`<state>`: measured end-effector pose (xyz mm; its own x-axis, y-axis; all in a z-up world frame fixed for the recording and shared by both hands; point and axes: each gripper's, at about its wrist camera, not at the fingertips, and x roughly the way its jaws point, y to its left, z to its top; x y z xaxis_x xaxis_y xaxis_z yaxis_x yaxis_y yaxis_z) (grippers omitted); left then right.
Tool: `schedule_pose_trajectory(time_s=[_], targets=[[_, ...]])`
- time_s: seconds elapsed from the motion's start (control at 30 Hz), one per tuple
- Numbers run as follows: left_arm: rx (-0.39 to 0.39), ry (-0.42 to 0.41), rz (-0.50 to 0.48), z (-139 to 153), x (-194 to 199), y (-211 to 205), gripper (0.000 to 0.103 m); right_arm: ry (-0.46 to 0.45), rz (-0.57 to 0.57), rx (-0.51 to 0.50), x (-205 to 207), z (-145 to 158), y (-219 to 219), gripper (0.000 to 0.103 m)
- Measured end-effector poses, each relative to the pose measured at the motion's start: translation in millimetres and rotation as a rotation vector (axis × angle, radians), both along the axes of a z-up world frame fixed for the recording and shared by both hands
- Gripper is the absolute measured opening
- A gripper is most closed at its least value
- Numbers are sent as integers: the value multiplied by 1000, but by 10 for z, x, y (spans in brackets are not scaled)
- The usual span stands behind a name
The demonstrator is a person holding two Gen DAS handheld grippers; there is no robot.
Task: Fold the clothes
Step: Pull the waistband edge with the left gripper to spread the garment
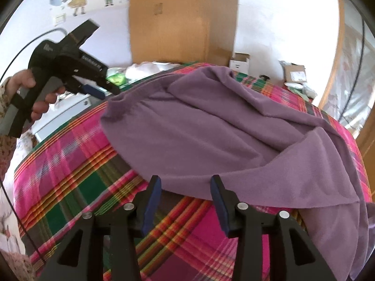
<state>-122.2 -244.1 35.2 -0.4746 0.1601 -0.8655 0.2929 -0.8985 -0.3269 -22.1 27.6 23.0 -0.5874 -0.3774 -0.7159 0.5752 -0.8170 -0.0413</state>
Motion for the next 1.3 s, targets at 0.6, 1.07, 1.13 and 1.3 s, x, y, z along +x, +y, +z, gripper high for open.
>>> schedule_pose_trajectory(time_s=[0.6,1.07,1.13,1.3], targets=[[-7,-63,-15,-112,329,304,57,164,144,234,212,-107,-291,51],[-171,-9,-32,-96,385,489,57,154,70,215,86,-129,-179,51],[-149,14,-26,-106,342,468,57,171,60,218,76,-129,-197,51],[-64,20,27,-184,230,367,56,159,58,216,32,-154,-221,51]])
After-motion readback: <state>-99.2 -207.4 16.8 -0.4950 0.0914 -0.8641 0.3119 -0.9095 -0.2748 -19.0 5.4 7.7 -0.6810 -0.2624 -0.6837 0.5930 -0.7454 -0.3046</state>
